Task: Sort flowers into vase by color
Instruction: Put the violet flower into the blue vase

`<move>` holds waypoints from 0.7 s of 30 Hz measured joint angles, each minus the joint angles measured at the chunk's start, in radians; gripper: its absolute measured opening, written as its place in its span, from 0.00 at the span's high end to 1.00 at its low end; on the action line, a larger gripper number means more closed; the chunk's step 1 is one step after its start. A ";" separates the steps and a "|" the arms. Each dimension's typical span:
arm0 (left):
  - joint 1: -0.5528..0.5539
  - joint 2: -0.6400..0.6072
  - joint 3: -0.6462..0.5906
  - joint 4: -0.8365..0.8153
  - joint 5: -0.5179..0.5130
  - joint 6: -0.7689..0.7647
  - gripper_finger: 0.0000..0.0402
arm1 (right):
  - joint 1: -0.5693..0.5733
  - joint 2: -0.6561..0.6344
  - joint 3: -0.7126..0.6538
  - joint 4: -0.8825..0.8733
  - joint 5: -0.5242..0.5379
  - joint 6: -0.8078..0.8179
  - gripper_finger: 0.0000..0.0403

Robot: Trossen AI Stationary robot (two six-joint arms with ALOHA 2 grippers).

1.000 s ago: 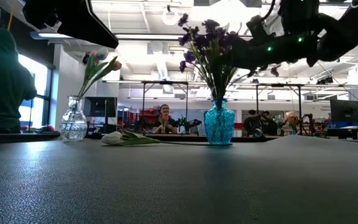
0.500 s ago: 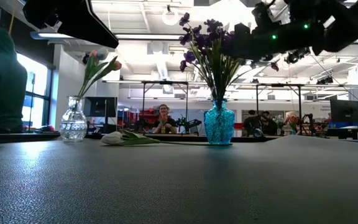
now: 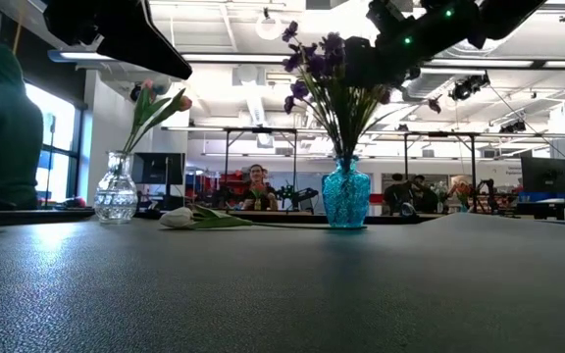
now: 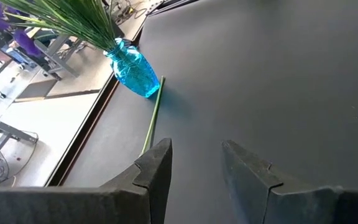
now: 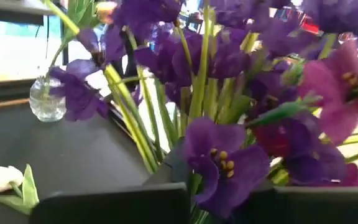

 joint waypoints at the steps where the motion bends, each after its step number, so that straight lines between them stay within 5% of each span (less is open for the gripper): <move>1: 0.000 0.000 0.000 0.000 0.000 0.000 0.69 | -0.003 0.000 0.001 -0.012 0.000 0.003 0.99; 13: 0.000 0.000 0.000 0.000 0.001 0.002 0.69 | 0.004 0.006 0.002 -0.054 0.001 0.024 0.97; 21: 0.000 0.000 0.000 -0.001 0.000 0.001 0.69 | 0.035 0.005 0.071 -0.165 0.000 0.018 0.73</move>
